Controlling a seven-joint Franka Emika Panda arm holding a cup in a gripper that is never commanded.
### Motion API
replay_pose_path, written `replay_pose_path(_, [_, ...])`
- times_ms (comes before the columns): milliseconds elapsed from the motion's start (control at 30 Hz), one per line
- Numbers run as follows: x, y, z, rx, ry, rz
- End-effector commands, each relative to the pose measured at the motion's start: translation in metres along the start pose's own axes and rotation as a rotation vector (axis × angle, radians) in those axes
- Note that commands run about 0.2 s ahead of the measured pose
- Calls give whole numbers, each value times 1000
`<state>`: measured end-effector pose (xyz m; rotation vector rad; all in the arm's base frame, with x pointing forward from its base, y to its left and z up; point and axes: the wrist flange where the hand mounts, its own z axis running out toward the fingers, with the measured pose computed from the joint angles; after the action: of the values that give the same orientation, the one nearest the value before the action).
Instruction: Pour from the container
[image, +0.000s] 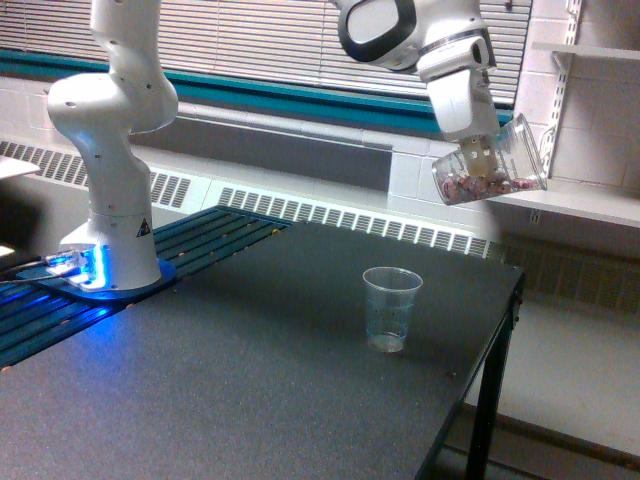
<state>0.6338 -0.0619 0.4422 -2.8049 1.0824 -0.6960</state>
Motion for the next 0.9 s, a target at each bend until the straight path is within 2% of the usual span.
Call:
replay_pose_path(33, [9, 7, 0, -15, 18, 8])
replay_pose_path(133, [8, 2, 0, -6, 21, 0])
replay_pose_path(400, [1, 5, 5, -32, 30, -18])
replay_pose_path(900, [-61, 1, 22, -42, -1, -68])
